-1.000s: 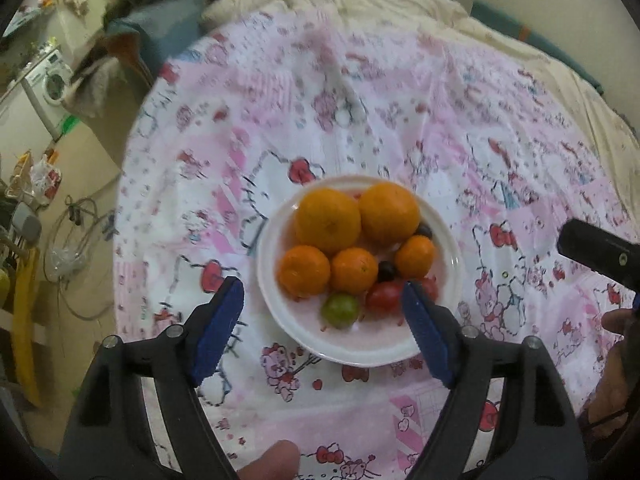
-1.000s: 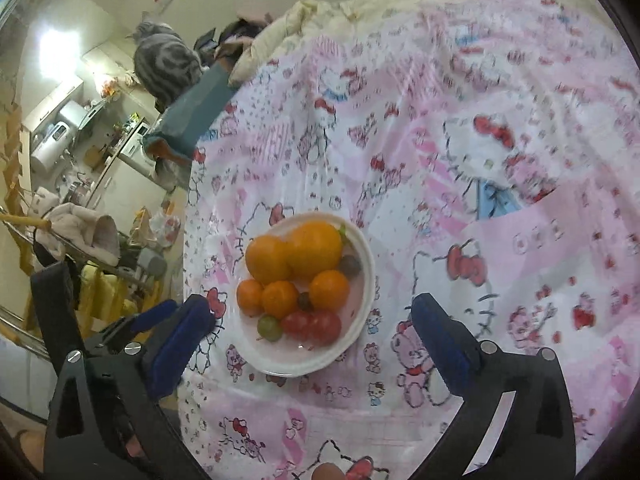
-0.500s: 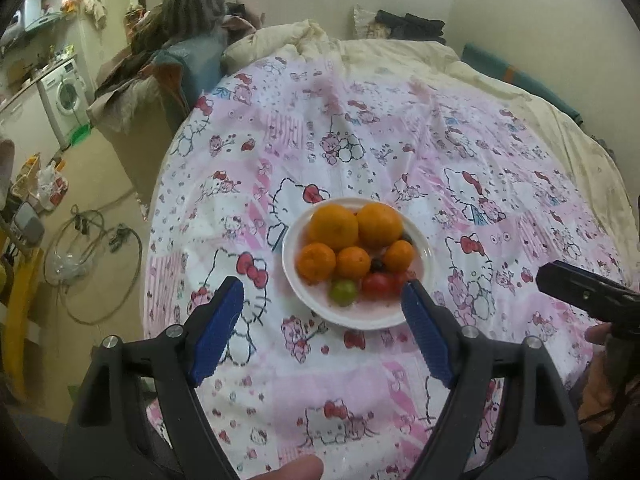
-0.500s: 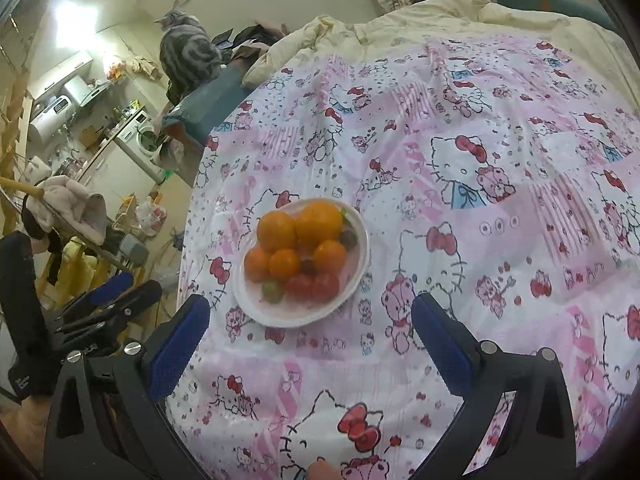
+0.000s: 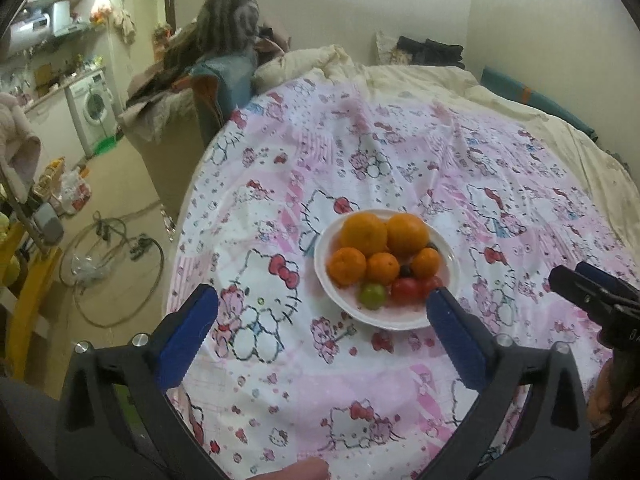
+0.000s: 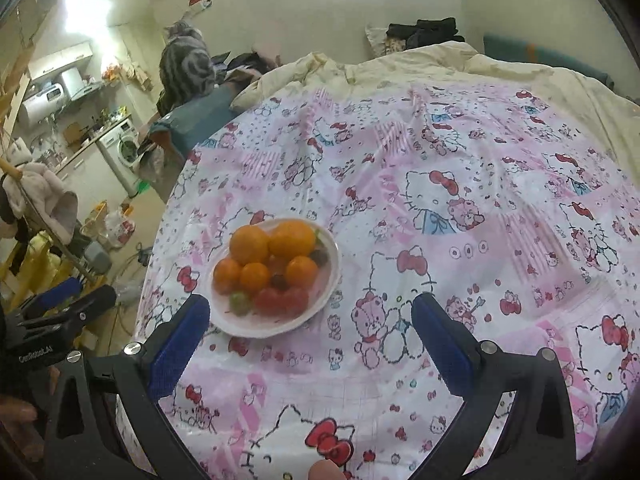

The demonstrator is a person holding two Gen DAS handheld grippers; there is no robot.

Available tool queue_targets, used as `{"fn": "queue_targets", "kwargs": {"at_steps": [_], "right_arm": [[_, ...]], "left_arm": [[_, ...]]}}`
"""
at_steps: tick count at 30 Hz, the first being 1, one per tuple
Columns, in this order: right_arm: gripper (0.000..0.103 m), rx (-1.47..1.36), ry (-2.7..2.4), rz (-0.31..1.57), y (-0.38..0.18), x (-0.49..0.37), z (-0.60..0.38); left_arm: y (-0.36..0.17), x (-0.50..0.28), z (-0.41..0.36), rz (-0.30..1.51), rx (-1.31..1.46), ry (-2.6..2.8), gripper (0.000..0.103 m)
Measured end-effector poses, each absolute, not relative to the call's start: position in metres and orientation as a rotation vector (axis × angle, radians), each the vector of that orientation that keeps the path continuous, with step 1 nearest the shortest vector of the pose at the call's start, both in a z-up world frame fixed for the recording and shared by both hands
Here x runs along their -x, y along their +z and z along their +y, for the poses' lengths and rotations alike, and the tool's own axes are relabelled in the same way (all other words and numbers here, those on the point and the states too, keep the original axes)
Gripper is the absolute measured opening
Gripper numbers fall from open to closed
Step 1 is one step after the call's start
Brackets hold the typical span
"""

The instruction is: Organize fruits

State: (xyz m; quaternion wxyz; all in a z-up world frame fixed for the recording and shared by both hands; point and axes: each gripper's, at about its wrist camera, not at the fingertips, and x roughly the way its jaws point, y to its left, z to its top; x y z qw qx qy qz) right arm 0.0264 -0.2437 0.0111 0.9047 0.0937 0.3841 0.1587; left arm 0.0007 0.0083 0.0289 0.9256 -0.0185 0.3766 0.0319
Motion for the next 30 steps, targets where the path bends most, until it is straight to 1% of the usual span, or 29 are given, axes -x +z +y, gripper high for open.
{"fn": "queue_targets", "kwargs": {"at_steps": [10, 30], "right_arm": [[0.103, -0.148, 0.310, 0.801, 0.000, -0.035, -0.235], [0.103, -0.110, 0.309, 0.797, -0.001, -0.035, -0.229]], "left_arm": [[0.023, -0.009, 0.010, 0.794, 0.060, 0.067, 0.103], [0.025, -0.007, 0.006, 0.788, 0.054, 0.050, 0.103]]}}
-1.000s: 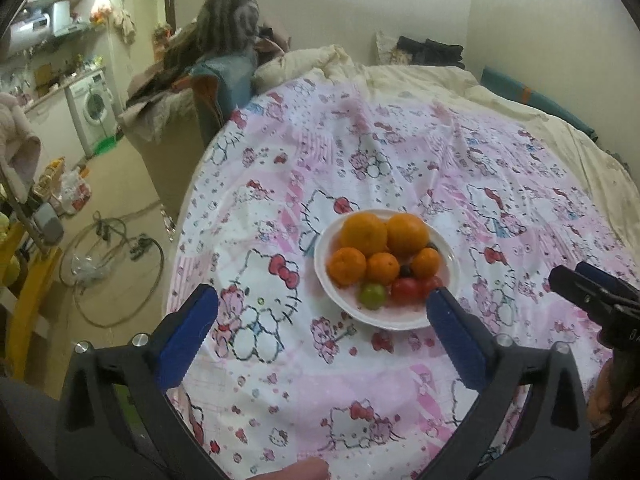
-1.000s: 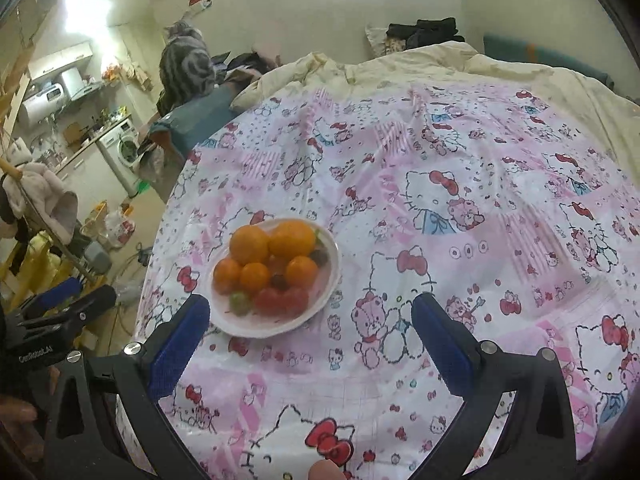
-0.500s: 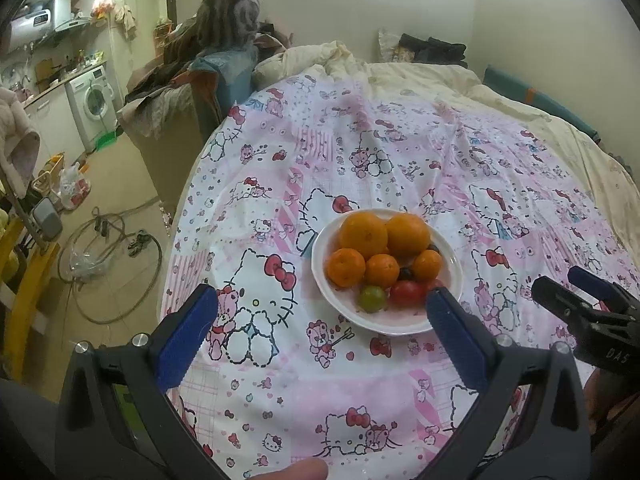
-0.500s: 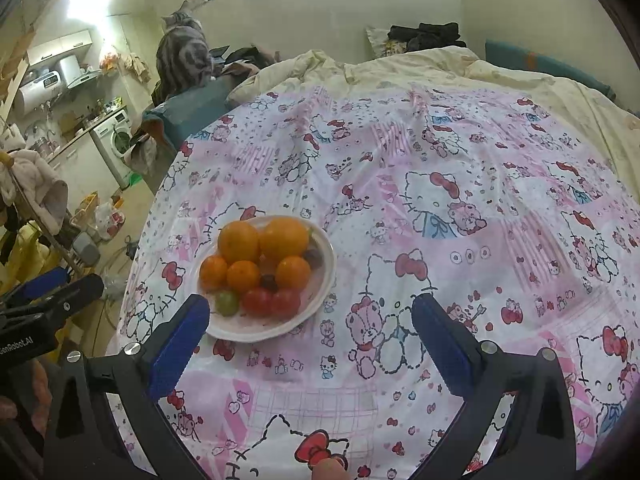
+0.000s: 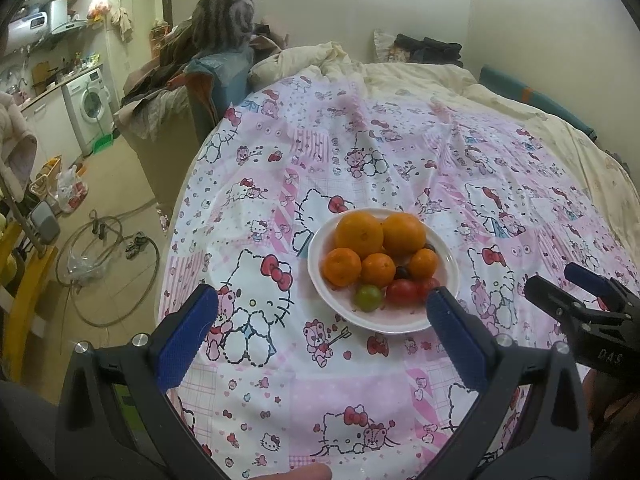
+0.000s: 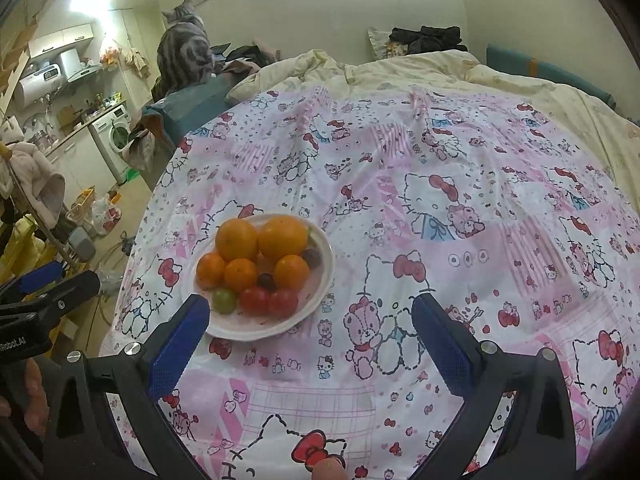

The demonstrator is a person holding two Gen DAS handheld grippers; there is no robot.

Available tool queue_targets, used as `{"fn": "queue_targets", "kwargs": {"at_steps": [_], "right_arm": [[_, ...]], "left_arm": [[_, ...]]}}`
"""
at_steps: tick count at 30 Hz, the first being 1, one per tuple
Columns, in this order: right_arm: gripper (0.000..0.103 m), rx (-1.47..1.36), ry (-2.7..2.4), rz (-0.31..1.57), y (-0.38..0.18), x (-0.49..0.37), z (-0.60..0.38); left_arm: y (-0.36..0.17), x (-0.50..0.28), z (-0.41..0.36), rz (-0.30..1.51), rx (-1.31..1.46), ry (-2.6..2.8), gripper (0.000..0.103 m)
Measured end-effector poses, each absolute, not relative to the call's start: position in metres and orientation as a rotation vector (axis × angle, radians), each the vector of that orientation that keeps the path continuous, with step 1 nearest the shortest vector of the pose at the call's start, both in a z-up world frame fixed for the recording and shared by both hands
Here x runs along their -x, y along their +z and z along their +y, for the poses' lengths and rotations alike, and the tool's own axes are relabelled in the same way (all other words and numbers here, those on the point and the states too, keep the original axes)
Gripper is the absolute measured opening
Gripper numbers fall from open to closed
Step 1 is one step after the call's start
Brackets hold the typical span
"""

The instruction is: Organize fruits

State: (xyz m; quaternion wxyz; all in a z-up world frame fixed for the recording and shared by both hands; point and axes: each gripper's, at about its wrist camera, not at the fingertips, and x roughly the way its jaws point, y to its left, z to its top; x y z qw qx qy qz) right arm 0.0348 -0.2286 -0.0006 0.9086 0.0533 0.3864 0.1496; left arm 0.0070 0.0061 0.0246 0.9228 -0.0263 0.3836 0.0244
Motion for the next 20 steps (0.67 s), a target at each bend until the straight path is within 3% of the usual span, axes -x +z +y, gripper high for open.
{"fn": "queue_targets", "kwargs": {"at_steps": [20], "right_arm": [[0.103, -0.115, 0.299, 0.787, 0.0010, -0.0346, -0.2331]], "left_arm": [[0.0226, -0.0076, 0.0057, 0.799, 0.025, 0.068, 0.103]]}}
